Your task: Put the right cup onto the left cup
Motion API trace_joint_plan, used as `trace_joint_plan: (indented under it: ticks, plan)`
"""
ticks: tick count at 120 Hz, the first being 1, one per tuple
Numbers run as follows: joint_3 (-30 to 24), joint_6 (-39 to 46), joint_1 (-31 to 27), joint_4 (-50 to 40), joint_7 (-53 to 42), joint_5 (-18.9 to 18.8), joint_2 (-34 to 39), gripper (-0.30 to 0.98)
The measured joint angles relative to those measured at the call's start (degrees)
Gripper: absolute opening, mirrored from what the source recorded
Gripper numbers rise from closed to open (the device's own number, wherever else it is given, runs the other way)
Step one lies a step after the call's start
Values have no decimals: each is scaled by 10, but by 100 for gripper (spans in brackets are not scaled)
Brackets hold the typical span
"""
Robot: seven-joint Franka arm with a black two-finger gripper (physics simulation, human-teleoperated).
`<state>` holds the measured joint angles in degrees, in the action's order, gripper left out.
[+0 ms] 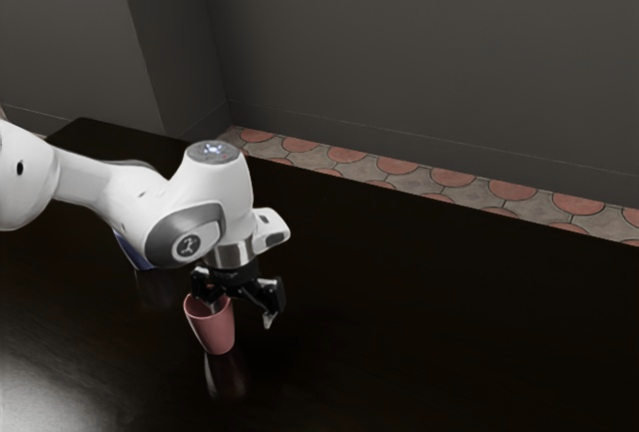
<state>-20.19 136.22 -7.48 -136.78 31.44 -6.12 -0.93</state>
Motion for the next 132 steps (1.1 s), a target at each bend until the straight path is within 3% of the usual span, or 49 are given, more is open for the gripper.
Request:
trace_joint_plan:
  ticks: [43, 59, 83, 132]
  plan:
    - [11, 6, -13, 0, 6, -1, -5, 15]
    - [14, 6, -19, 0, 8, -1, -5, 2]
    - [14, 5, -21, 0, 10, -2, -5, -6]
    - [14, -10, -8, 2, 20, -7, 28, -9]
